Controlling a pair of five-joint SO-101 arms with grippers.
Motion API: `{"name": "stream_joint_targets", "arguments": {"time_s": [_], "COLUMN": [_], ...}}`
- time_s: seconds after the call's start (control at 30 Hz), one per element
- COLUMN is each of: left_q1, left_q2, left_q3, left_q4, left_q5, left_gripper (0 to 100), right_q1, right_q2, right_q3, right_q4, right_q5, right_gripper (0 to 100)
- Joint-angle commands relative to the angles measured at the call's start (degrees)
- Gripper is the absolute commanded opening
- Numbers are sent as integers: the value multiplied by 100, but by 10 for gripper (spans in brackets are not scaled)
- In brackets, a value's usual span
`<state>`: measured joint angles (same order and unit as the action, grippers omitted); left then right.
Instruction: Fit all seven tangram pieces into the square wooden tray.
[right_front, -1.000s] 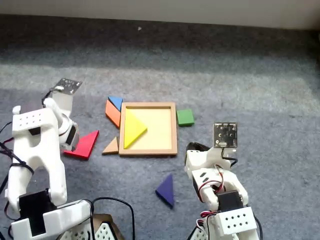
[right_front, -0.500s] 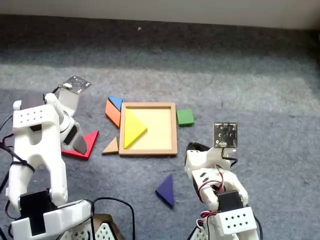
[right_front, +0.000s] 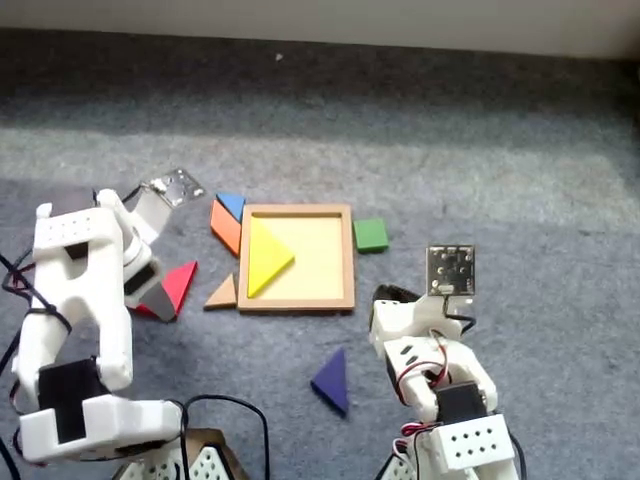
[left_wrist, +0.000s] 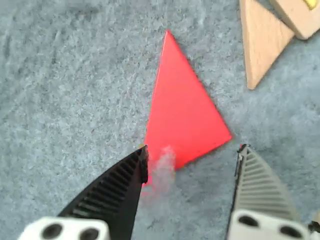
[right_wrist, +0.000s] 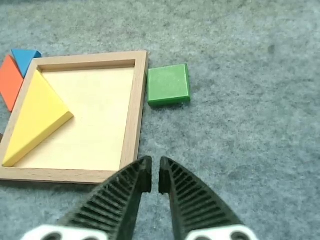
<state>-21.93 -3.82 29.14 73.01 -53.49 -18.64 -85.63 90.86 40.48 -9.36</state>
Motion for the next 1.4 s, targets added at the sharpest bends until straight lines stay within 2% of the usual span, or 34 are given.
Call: {"name": "stream_joint_targets", "arguments": {"time_s": [0.0,0.23,0.4,0.47,0.63,0.83,1.2,1.37], "left_q1": [-48,-13,-13,-13,84,259,629,637], "left_q2": [655,1402,1877,1930,1684,1508,22,-629], "left_q3": [-171,-470,-426,-453,-400,-251,620,734], "left_q4": [-607,-651,-1046,-1064,-1055,-1011,-1011,-993], "left_q5": [-44,-53,-18,-9,-9,-9,9,607], "left_gripper": [292,288,285,255,167,114,5,6], "right_q1": [31,31,31,31,31,57,57,57], "right_q2": [-66,-66,-66,-66,-66,-66,-66,-66], "right_q3": [-13,-22,-22,-22,-22,-13,-13,-13], "right_q4": [-136,-136,-136,-136,-136,-136,-136,-136], "right_q5": [62,387,396,396,404,404,404,404], "right_gripper": [44,44,44,44,44,44,44,44]}}
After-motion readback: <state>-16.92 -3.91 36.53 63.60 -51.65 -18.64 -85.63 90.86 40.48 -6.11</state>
